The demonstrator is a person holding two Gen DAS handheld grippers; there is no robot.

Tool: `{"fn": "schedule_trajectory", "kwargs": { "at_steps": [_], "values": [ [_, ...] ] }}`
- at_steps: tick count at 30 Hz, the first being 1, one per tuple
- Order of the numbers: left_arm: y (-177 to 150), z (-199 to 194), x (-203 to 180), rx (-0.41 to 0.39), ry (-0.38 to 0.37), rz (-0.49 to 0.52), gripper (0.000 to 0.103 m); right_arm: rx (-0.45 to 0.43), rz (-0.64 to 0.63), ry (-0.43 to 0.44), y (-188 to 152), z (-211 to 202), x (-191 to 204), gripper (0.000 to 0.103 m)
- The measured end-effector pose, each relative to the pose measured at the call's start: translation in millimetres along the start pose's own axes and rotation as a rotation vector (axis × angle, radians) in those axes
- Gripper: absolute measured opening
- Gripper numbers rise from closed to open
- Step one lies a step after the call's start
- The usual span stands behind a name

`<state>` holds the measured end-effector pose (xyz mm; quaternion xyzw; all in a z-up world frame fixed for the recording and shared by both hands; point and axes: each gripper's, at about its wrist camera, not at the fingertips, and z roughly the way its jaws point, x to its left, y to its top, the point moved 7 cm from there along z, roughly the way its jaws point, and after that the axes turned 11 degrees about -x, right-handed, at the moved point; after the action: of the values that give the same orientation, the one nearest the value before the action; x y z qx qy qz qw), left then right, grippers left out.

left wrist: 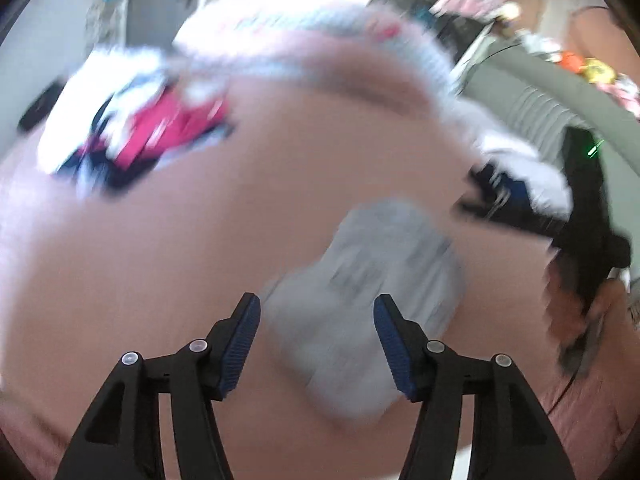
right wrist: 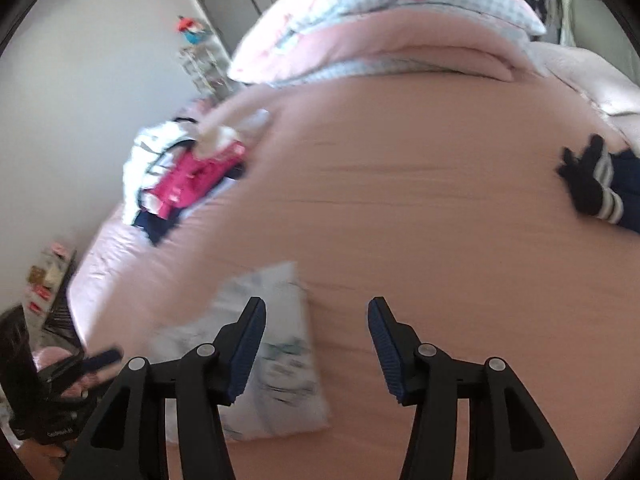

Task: Fold clothes

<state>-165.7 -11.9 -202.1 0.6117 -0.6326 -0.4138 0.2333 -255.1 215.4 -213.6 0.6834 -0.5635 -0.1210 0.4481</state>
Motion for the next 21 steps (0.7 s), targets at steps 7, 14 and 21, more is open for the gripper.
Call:
{"fn": "schedule_trajectory", "kwargs": {
  "at_steps": [7,14,21],
  "values": [
    [-34.0,60.1,6.2,0.114,0.022,-0.047,0.032,0.171,-0.080,0.038,-40.4,41.7,22.7,0.052],
    [-38.1,30.9,48.3,0.119,0.147,-0.109,0.030,0.061,-0.040,-0.074,-13.3,19.2,-1.5,0.052],
    [-43.3,28.0,-29.7,0.119,-0.024,0.176,0.030,0.079,-0.191,-0.054,-23.2,0.2,32.0,0.052]
  ]
}}
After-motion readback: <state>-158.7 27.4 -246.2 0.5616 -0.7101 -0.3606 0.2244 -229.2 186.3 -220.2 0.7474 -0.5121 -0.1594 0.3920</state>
